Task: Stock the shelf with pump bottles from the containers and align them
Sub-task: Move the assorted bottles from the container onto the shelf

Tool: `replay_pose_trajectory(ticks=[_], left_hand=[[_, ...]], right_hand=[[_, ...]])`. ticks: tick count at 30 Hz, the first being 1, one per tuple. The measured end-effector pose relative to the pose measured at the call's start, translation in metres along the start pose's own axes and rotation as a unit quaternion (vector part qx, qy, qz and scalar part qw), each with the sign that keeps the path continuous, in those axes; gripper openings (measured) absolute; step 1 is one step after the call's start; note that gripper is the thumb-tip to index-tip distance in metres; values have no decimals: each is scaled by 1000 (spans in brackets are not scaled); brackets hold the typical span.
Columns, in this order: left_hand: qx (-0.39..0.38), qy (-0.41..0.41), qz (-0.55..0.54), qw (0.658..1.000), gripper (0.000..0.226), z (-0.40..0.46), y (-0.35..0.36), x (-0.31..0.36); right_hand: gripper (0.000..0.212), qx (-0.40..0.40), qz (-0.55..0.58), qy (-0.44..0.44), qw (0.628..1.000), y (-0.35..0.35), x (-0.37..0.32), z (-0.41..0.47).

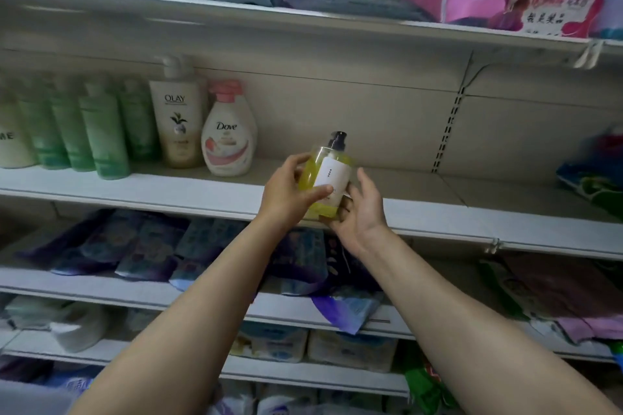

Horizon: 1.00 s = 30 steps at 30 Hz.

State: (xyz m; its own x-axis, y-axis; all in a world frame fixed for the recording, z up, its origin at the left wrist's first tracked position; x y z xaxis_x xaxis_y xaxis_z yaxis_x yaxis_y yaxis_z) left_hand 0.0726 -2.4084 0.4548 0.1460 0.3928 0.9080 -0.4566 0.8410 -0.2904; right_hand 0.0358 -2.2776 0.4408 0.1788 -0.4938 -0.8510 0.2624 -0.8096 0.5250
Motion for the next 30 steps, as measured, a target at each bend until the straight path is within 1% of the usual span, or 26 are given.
replay_pose_trajectory(ticks=[4, 8, 10, 12, 14, 16, 18, 20, 22, 24, 26, 27, 30], left_hand=[[0, -13, 14, 1000, 85, 24, -20, -25], [4, -24, -3, 1000, 88, 48, -33, -46], [5, -40, 16, 999, 80, 62, -37, -56], [12, -64, 66, 996, 64, 76, -38, -64], [24, -87, 103, 991, 51, 87, -38, -71], [44, -98, 134, 985, 46, 98, -37, -74], [60, -105, 169, 978, 43, 110, -36, -75], [58, -128, 186, 972, 41, 124, -33, -80], [39, -170, 160, 972, 44, 138, -30, -88], [19, -194, 86, 977, 47, 150, -25, -93], [25, -177, 9, 984, 55, 160, -21, -90], [31, -165, -13, 986, 60, 165, -20, -89], [21, -139, -23, 990, 68, 176, -19, -88]], right_hand=[[59, -13, -51, -30, 998, 13, 12, 19], [65, -36, -132, -42, 990, 26, 19, 41], [65, -34, -147, -44, 988, 33, 22, 52], [62, -29, -153, -42, 987, 38, 25, 64], [44, -25, -167, -43, 985, 40, 29, 79], [32, -22, -170, -46, 984, 43, 34, 94], [33, -10, -176, -55, 983, 45, 38, 110], [38, -9, -182, -61, 981, 50, 40, 125], [39, -7, -190, -66, 980, 56, 43, 139], [37, -4, -196, -71, 978, 62, 45, 155], [39, 15, -197, -74, 978, 67, 45, 172], [45, 29, -198, -76, 977, 69, 45, 180], [58, 32, -213, -64, 974, 74, 50, 201]])
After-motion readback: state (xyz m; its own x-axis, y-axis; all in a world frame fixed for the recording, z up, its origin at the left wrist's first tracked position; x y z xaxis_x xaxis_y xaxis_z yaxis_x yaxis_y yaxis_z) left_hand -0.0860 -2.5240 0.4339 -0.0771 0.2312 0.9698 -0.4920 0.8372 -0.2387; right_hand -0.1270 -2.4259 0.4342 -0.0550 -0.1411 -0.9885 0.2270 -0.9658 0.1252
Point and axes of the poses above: each hand's wrist, its own z-axis towards the middle knuckle, its own y-axis out of the palm, x = y × z, the point moved 2 cm from there along z, towards the middle knuckle, and after that the axes turned 6 degrees about -y, right-handed, at the moved point
